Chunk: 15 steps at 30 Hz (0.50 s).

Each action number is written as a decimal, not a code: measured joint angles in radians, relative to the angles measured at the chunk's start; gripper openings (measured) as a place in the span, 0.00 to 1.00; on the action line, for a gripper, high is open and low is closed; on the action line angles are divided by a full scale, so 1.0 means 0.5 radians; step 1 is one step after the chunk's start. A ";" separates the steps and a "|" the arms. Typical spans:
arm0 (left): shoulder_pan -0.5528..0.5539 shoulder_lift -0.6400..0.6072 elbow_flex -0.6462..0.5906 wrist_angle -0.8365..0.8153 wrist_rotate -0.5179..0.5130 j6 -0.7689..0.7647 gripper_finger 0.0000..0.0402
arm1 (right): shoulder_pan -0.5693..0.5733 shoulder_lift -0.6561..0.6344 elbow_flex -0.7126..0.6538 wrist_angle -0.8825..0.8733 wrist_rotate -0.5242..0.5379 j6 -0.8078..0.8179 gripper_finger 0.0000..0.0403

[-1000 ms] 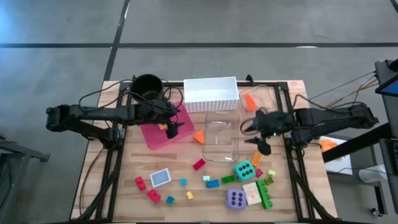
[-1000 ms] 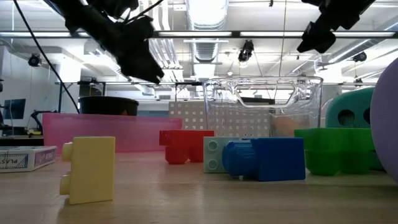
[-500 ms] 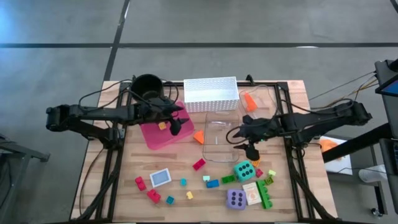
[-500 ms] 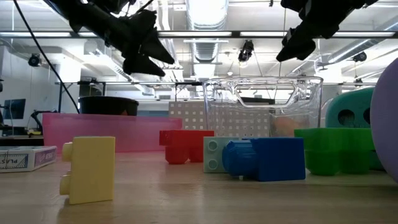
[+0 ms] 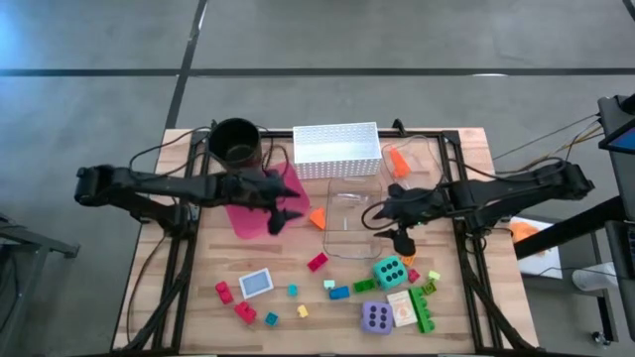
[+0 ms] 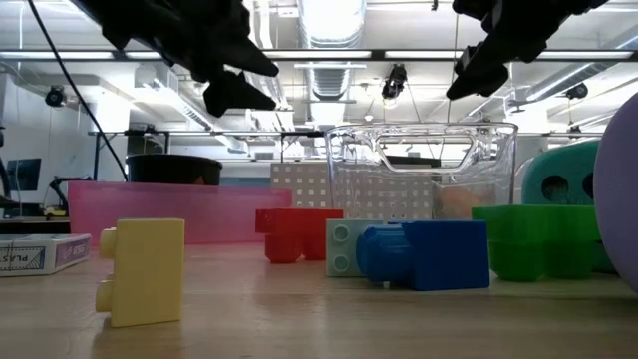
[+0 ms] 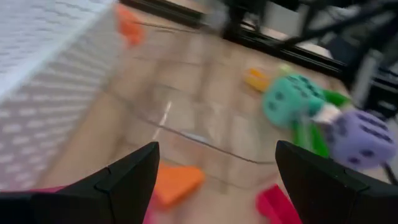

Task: Pick & Place Toys
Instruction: Put the top small blue game piece into the red bin

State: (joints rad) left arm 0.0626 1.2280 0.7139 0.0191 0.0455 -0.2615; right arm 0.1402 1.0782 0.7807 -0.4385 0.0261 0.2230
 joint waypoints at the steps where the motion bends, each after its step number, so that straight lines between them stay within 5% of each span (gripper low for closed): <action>1: -0.054 0.017 0.000 0.000 -0.023 0.003 0.81 | 0.000 0.013 -0.001 0.001 0.001 -0.013 0.59; 15: -0.915 0.530 0.221 -0.025 -0.280 0.105 0.81 | -0.001 0.139 -0.002 0.020 0.005 -0.087 0.59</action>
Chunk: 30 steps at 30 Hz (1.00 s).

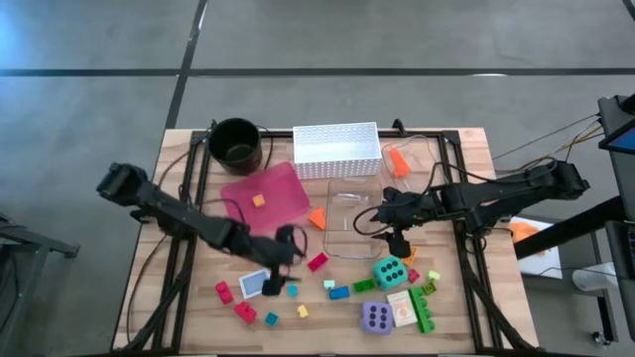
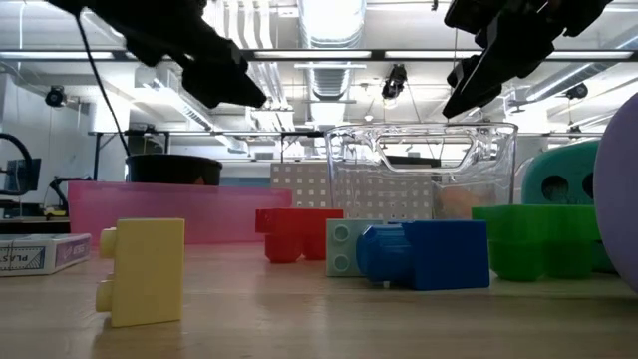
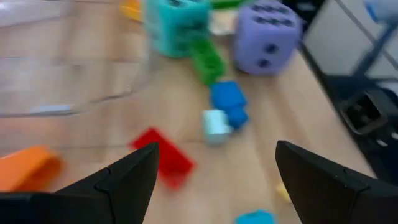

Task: Pick & Place Toys
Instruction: Put the top small blue game piece into the red bin

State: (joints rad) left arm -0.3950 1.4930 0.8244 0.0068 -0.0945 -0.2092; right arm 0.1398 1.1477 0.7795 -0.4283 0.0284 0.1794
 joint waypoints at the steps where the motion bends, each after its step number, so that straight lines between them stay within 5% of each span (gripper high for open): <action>1: -0.048 0.048 0.048 -0.069 -0.002 0.001 0.81 | 0.000 0.000 0.000 -0.001 0.000 0.000 0.59; 6: -0.183 0.275 0.263 -0.430 -0.036 -0.042 0.81 | 0.000 -0.001 0.000 0.021 0.000 0.000 0.59; 13: -0.187 0.507 0.347 -0.489 -0.043 -0.299 0.81 | 0.000 0.000 0.000 0.041 -0.002 0.000 0.59; 30: -0.194 0.570 0.325 -0.520 -0.037 -0.474 0.81 | 0.000 0.000 0.000 0.044 -0.004 0.000 0.59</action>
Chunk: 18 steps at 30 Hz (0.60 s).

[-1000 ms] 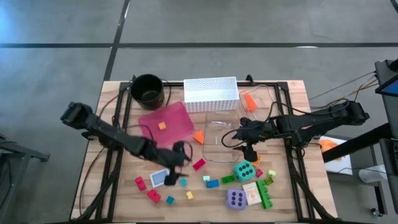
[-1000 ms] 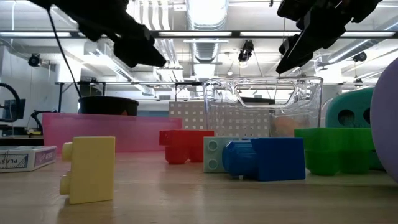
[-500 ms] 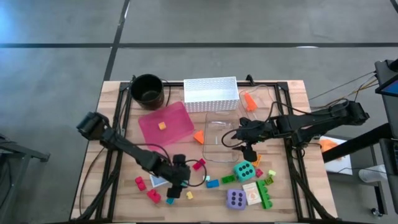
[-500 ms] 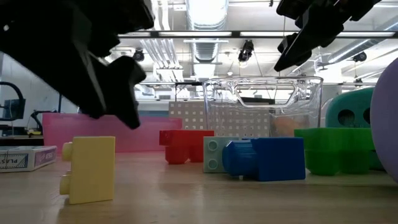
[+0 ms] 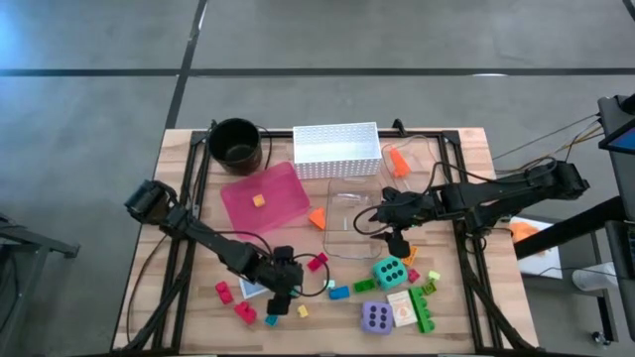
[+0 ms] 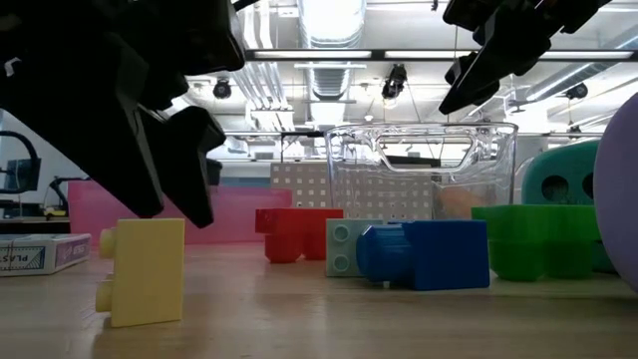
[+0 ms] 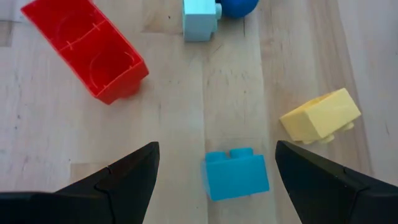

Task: Pick & Place Toys
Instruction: Put the top small blue game piece into the red bin

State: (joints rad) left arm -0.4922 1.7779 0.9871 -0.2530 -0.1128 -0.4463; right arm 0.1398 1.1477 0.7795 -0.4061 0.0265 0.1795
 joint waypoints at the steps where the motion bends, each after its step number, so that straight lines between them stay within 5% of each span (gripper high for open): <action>1: 0.000 0.000 -0.003 0.003 0.000 -0.001 0.81 | 0.000 0.000 0.000 0.001 0.000 0.000 0.59; 18: -0.002 0.001 -0.092 0.053 -0.007 0.099 0.76 | 0.000 0.000 0.000 0.001 0.001 0.000 0.59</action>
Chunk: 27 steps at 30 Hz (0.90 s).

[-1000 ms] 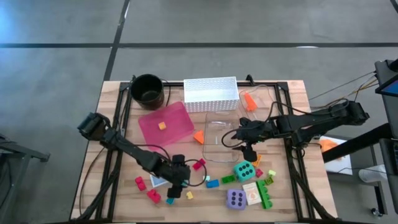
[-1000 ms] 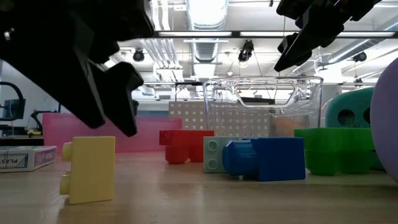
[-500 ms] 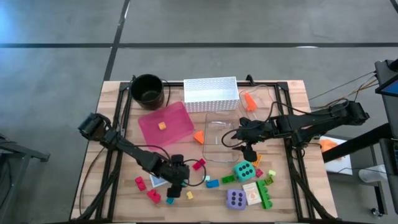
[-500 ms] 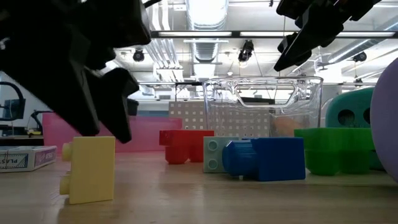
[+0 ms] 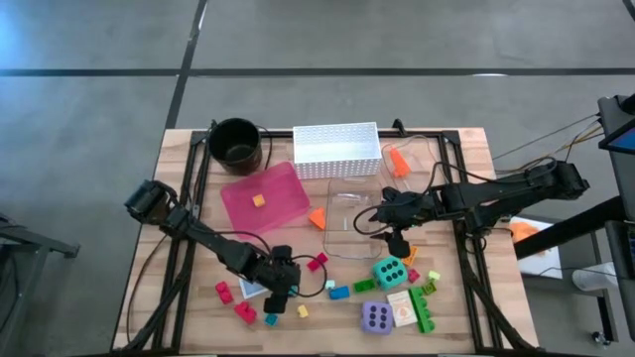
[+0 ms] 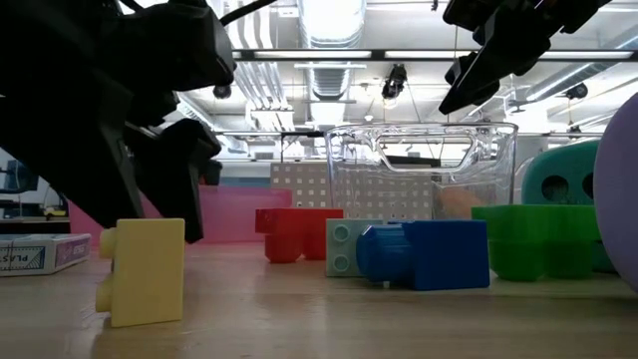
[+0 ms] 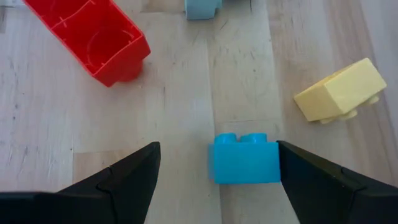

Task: Pick & Place Toys
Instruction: Put the top small blue game piece into the red bin

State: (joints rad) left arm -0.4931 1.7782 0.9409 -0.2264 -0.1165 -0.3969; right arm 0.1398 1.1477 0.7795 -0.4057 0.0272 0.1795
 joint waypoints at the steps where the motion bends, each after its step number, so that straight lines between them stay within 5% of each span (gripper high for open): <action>1: 0.000 0.000 0.000 -0.001 0.000 -0.001 0.74 | 0.000 0.000 0.000 0.000 0.000 0.000 0.59; 15: 0.004 0.000 0.000 -0.006 0.000 -0.046 0.42 | 0.000 0.000 0.000 0.000 0.001 0.000 0.59; 27: 0.028 -0.044 0.001 -0.045 -0.008 -0.041 0.38 | -0.001 0.000 0.000 0.000 0.001 0.000 0.59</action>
State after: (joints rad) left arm -0.4790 1.7564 0.9413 -0.2489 -0.1207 -0.4176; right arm 0.1394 1.1477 0.7795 -0.4056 0.0277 0.1795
